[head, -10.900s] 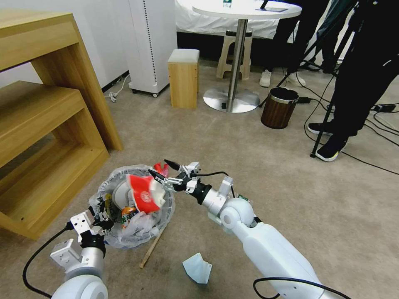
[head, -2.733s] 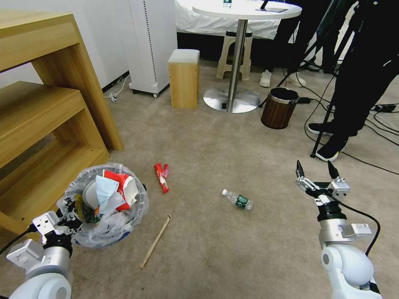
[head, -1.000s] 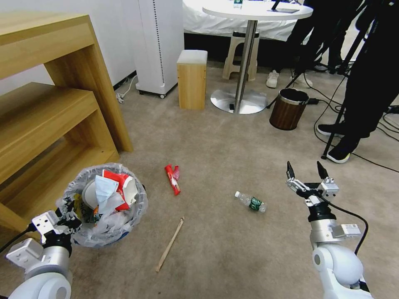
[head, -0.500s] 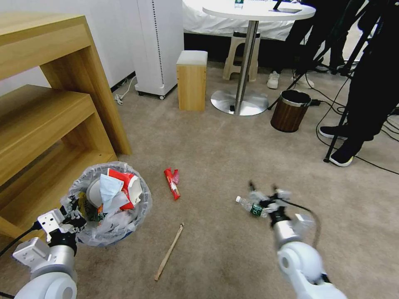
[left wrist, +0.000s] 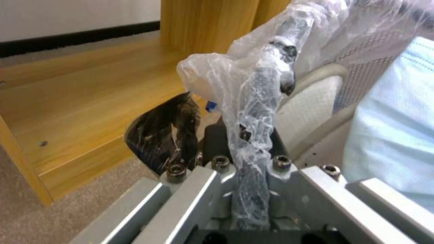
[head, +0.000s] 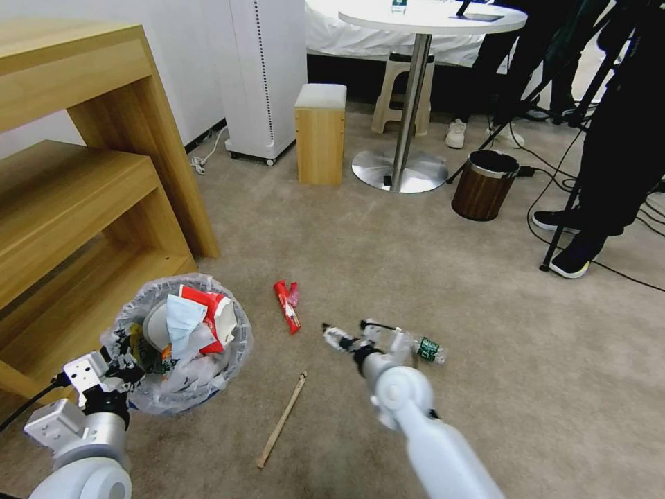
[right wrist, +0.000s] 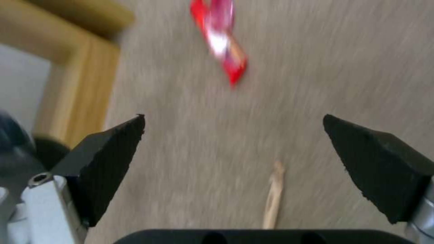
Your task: Pick up the trash bin and place the garbage on the floor into it.
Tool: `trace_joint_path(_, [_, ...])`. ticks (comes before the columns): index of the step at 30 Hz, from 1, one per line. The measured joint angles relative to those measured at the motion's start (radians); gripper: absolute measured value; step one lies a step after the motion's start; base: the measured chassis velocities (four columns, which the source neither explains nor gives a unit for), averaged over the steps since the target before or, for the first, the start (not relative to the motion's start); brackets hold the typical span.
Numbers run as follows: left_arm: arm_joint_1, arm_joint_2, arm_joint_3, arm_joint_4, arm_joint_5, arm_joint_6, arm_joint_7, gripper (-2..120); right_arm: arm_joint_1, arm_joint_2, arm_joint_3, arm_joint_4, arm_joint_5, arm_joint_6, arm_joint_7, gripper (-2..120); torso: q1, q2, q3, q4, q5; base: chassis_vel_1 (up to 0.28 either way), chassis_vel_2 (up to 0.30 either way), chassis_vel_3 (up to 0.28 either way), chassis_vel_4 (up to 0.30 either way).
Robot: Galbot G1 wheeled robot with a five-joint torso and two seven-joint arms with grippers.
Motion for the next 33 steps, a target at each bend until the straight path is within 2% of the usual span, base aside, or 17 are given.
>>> trace_joint_path(8, [0.001,-0.010,0.009,-0.001,0.012,-0.001,-0.006,1,-0.020,0.097,-0.031,-0.098,-0.015,-0.022,0.032,100,0.000,0.000,0.000,0.0000,-0.0002,0.000,0.000,0.000,0.000])
trace_joint_path(16, [0.004,-0.013,0.012,-0.004,0.016,-0.008,-0.009,1,-0.040,0.101,-0.063,-0.151,-0.050,-0.051,0.053,100,0.000,0.000,0.000,0.0006,-0.0025,0.000,0.000,0.000,0.000])
trace_joint_path(19, [0.008,-0.012,0.011,-0.004,0.016,-0.011,-0.010,1,-0.039,0.097,-0.063,-0.178,-0.055,-0.049,0.046,100,0.000,0.000,0.000,0.0008,-0.0017,0.000,0.000,0.000,0.000])
trace_joint_path(22, [0.009,-0.010,0.009,-0.005,0.015,-0.013,-0.010,1,-0.038,0.097,-0.060,-0.194,-0.061,-0.048,0.036,100,0.000,0.000,0.000,-0.0001,-0.0013,0.000,0.000,0.000,0.000])
trace_joint_path(26, [0.007,-0.005,0.007,-0.005,0.012,-0.013,-0.011,1,-0.042,0.096,-0.059,-0.174,-0.063,-0.052,0.030,100,0.000,0.000,0.000,0.0000,-0.0002,0.000,0.000,0.000,0.000])
trace_joint_path(30, [0.005,-0.002,0.006,-0.001,0.010,-0.013,-0.011,1,-0.057,0.088,-0.066,-0.091,-0.048,-0.076,0.039,100,0.000,0.000,0.000,0.0002,0.0005,0.000,0.000,0.000,0.000])
trace_joint_path(32, [0.005,0.001,0.003,0.005,0.010,-0.013,-0.012,1,-0.078,0.044,-0.088,-0.036,-0.031,-0.108,0.058,100,0.000,0.000,0.000,-0.0014,0.0033,0.000,0.000,0.000,0.000])
trace_joint_path(33, [0.004,0.002,0.003,0.007,0.009,-0.013,-0.012,1,-0.079,0.021,-0.093,-0.014,-0.021,-0.125,0.067,100,0.000,0.000,0.000,-0.0009,0.0031,0.000,0.000,0.000,0.000])
